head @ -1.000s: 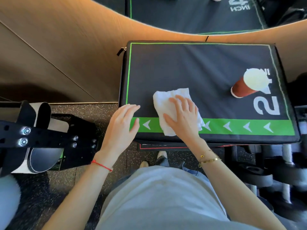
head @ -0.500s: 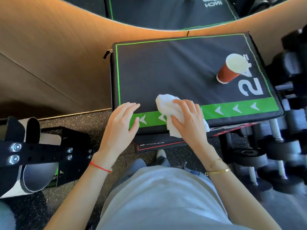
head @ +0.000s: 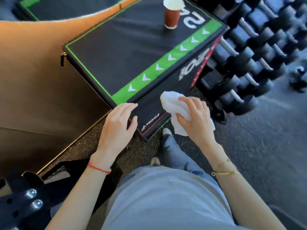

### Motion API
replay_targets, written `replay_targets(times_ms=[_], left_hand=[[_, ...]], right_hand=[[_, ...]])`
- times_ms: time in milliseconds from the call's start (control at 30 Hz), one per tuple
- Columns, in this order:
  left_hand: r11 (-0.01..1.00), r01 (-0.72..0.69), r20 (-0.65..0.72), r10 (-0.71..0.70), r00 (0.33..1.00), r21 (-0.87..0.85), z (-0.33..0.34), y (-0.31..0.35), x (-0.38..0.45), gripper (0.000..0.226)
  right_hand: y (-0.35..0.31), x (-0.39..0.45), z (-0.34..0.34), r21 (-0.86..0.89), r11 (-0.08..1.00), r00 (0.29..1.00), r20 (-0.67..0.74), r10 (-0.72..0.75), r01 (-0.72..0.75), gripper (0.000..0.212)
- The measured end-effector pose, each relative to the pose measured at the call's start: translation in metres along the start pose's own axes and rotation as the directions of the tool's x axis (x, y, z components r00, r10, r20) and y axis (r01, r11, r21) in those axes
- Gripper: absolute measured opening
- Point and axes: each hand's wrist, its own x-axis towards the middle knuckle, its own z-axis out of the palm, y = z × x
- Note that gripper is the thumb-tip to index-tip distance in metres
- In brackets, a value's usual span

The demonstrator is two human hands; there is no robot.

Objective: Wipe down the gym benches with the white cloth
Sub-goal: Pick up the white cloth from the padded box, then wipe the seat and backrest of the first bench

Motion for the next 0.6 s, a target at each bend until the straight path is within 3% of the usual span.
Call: replay_targets(times_ms=[267,600], left_hand=[[0.987,-0.151,0.178,0.159,0.971,-0.057,0.010,0.031,-0.055,0.037],[0.931,-0.342,0.264,0.364,0.893,-0.125,0.046,0.111,-0.124,0.033]], right_hand=[[0.000,-0.127,-0.021,-0.002,0.970,0.961,-0.134,0.240,-0.243,0.042],[0.038,-0.283,-0.052,0.015,0.900,0.868,-0.260,0.424,-0.435,0.042]])
